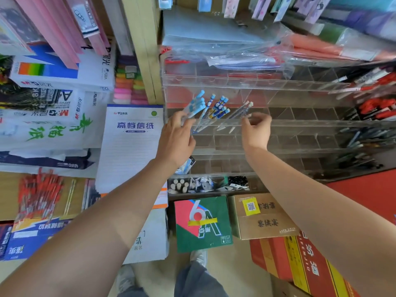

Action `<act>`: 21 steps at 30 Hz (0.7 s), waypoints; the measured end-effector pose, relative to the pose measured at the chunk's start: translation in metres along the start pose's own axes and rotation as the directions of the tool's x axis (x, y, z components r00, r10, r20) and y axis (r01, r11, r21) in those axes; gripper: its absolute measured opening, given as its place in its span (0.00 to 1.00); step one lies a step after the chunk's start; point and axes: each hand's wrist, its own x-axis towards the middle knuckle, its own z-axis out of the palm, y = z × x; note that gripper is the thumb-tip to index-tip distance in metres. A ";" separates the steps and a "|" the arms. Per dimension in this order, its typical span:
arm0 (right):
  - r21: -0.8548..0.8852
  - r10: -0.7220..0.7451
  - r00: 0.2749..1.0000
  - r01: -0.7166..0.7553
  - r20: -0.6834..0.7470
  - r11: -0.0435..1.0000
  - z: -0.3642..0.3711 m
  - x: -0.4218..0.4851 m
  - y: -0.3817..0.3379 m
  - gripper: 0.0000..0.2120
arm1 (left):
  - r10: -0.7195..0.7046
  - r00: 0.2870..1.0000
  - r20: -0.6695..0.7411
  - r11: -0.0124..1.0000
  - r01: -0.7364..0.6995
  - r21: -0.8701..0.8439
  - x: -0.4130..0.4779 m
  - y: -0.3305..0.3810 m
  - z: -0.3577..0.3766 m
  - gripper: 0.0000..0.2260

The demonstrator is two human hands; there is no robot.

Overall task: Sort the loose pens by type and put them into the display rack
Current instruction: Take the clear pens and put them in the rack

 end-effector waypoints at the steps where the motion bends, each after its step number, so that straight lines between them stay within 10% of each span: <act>1: 0.008 -0.008 1.000 0.008 0.024 1.000 0.005 -0.013 0.000 0.09 | -0.006 1.000 -0.030 1.000 0.005 -0.028 -0.005 -0.005 -0.007 0.17; 13: 0.000 -0.153 0.778 0.193 0.610 0.981 0.211 -0.258 -0.025 0.07 | -0.167 0.986 -0.017 0.976 0.163 -0.146 -0.157 -0.215 -0.117 0.07; 21: -0.309 0.181 0.534 0.161 0.826 0.937 0.408 -0.424 0.023 0.09 | -0.404 0.892 0.201 0.896 0.431 -0.109 -0.301 -0.437 -0.175 0.06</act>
